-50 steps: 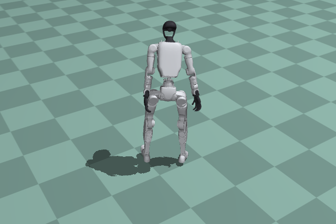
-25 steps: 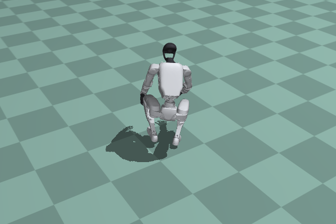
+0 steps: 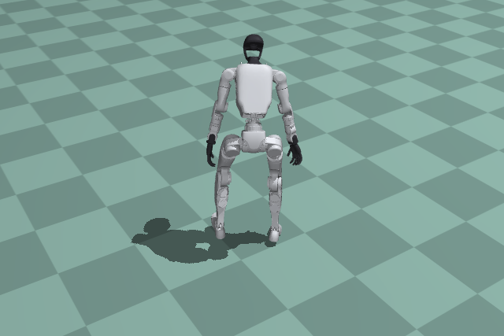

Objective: In place motions

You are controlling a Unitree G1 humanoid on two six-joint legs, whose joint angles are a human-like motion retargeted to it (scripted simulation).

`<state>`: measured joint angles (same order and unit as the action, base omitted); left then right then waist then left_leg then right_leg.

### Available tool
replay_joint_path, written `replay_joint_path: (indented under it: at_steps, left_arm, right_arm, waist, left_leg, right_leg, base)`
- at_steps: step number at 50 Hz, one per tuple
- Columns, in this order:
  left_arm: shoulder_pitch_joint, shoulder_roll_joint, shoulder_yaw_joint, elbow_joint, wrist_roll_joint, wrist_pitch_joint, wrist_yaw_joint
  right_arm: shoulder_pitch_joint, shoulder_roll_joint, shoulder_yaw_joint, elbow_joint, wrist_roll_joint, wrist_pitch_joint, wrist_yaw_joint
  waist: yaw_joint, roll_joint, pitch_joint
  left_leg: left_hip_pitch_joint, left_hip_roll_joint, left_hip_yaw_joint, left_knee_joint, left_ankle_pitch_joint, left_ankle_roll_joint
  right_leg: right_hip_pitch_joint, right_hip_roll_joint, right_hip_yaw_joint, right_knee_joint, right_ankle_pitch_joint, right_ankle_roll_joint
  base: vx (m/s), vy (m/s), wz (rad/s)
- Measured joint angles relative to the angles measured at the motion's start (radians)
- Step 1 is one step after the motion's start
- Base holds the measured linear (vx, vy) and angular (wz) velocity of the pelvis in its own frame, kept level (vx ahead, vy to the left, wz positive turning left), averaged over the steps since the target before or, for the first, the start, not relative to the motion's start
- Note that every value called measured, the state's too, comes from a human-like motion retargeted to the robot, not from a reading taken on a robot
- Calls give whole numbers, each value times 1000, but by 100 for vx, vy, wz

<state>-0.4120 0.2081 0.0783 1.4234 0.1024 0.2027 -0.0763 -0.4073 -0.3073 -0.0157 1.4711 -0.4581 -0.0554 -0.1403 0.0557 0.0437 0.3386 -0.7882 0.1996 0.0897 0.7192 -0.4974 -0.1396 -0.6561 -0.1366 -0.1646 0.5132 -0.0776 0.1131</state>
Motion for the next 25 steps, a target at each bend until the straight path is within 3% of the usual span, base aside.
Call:
replay_joint_path:
  at_steps: [5, 10, 13, 18, 25]
  left_arm:
    - [249, -113, 32, 130, -19, -80, 12]
    - [418, -164, 101, 239, 38, -62, 66]
    - [461, -149, 100, 270, 59, -37, 18]
    - [407, -145, 48, 218, -11, -37, 24]
    - [164, -107, -83, 81, -42, -125, 58]
  right_arm:
    - [271, 29, -53, 193, 67, 35, 3]
    - [571, 80, -80, 229, 80, 57, -34]
    - [677, 99, -114, 229, 101, 65, -8]
    - [595, 84, -98, 229, 215, 47, 29]
    - [256, 30, -10, 31, 140, -30, 18]
  waist:
    - [-25, -22, -32]
    - [-35, -48, -126]
    - [-37, -55, -169]
    - [-20, -46, -135]
    - [-12, -1, -136]
  left_leg:
    - [354, -100, 9, -432, 140, -14]
    - [544, -168, -16, -649, 197, -6]
    - [550, -182, -21, -650, 199, -10]
    - [520, -177, -23, -603, 193, -7]
    - [192, -114, -32, -246, 58, 8]
  right_leg:
    - [309, -65, -92, -336, 123, 19]
    - [483, -83, -186, -505, 170, 29]
    - [525, -100, -258, -520, 159, 50]
    - [489, -116, -266, -441, 124, 34]
    - [170, -100, -135, -94, -31, 12]
  base:
    - [36, -3, 32]
    - [40, -8, 28]
    - [29, -4, 61]
    - [-13, 1, 13]
    - [-32, 7, -11]
